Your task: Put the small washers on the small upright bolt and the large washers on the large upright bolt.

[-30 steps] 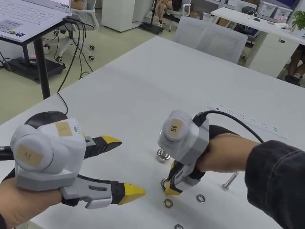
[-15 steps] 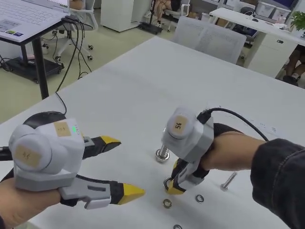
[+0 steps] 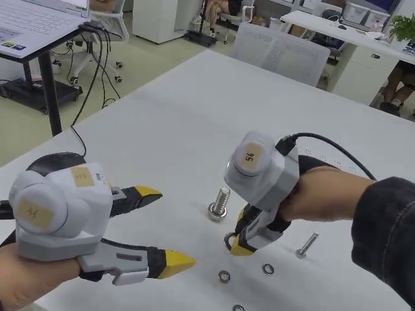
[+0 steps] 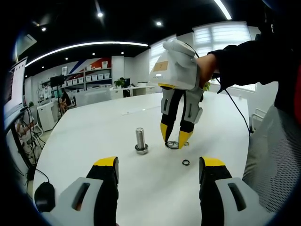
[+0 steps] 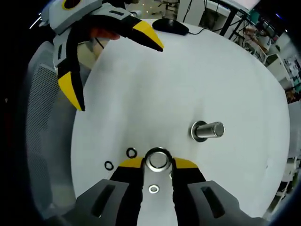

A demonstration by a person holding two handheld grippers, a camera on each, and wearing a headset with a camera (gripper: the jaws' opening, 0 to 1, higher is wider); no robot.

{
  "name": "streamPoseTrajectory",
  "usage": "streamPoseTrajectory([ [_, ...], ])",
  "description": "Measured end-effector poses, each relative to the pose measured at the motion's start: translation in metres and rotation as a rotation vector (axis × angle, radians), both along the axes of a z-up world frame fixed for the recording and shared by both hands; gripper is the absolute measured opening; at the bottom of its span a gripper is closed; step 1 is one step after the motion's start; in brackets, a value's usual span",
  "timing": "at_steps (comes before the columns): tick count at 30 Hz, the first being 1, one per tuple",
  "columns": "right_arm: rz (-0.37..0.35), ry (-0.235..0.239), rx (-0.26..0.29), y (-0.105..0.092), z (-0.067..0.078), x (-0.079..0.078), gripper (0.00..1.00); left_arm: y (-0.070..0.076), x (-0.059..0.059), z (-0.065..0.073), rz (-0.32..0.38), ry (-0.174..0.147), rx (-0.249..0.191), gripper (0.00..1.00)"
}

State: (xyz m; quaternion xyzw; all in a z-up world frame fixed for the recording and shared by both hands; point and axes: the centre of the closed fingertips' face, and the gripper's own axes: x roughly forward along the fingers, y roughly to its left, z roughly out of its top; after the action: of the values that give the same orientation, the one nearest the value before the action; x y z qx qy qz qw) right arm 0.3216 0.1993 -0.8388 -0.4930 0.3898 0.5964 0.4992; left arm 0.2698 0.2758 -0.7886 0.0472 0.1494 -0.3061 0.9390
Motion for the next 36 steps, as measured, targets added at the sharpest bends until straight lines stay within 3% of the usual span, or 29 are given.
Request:
streamPoseTrajectory([
  [21,0.001,-0.063,0.059,0.007,0.05,0.024,0.24,0.0,0.003,-0.001,0.002,-0.002,-0.004,0.69],
  [29,0.018,-0.092,0.074,0.019,0.063,0.036,0.24,0.002,0.004,-0.002,0.006,0.0,-0.008,0.69],
  [36,0.029,-0.098,0.078,0.026,0.064,0.042,0.24,0.002,0.005,-0.004,0.008,0.003,-0.009,0.69],
])
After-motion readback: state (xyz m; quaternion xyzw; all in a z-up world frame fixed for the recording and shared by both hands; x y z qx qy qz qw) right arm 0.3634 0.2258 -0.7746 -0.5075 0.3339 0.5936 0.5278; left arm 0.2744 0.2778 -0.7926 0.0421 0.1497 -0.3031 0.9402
